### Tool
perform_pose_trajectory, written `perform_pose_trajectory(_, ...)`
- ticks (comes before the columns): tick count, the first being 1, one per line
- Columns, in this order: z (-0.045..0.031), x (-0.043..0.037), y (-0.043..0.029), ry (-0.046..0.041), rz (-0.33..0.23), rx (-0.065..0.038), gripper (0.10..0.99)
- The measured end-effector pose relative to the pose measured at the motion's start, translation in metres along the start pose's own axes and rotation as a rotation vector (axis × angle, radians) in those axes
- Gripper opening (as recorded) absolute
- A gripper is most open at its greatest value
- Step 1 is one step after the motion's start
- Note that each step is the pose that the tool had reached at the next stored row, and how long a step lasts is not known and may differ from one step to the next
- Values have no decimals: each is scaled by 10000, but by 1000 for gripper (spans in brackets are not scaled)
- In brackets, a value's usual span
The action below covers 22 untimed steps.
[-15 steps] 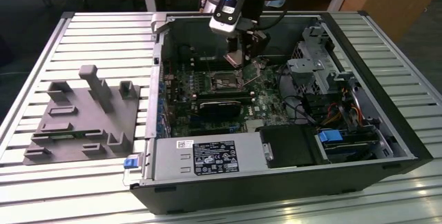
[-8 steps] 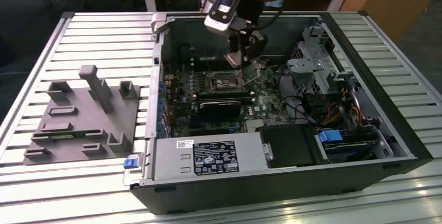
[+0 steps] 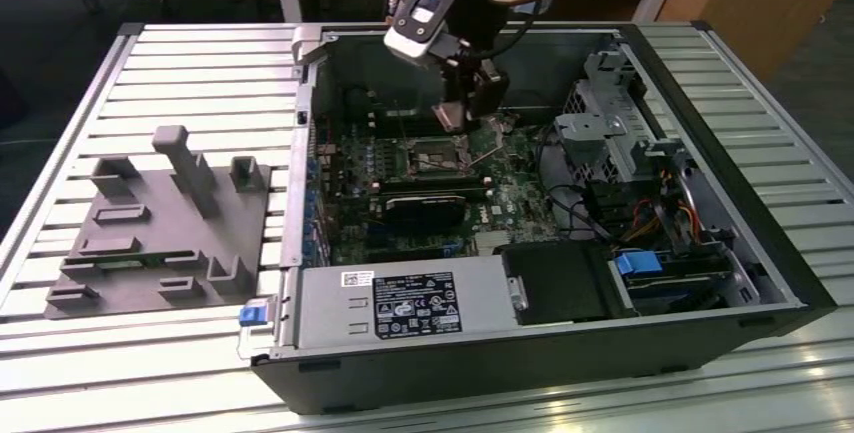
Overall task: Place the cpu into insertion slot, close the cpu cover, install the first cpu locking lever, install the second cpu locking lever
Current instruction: 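Place the cpu into insertion slot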
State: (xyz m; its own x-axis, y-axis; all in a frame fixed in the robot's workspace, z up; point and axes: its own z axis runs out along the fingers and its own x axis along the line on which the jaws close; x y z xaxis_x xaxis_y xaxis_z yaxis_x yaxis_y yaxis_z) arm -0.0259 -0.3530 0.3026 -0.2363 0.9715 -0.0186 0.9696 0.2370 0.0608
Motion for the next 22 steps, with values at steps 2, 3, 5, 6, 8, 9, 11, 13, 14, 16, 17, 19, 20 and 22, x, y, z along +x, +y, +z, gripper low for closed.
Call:
perform_pose_trajectory(2, 9, 8, -22, -19, 63, -58, 541)
perform_pose_trajectory(3, 14, 12, -32, -30, 90, -99, 541)
perform_pose_trajectory(5, 26, 17, -49, -55, 143, -184, 541)
perform_pose_trajectory(6, 33, 19, -58, -67, 170, -229, 541)
perform_pose_trajectory(8, 47, 23, -73, -95, 227, -330, 541)
perform_pose_trajectory(9, 53, 25, -79, -110, 252, -384, 541)
perform_pose_trajectory(11, 63, 27, -87, -141, 291, -502, 541)
perform_pose_trajectory(13, 72, 30, -93, -173, 317, -635, 541)
perform_pose_trajectory(14, 81, 32, -100, -191, 328, -704, 541)
perform_pose_trajectory(16, 102, 33, -104, -208, 402, -733, 541)
perform_pose_trajectory(17, 111, 33, -105, -225, 556, -728, 541)
perform_pose_trajectory(19, 128, 34, -106, -259, 914, -718, 541)
perform_pose_trajectory(20, 137, 34, -107, -277, 1092, -713, 541)
perform_pose_trajectory(22, 161, 36, -108, -304, 1357, -704, 541)
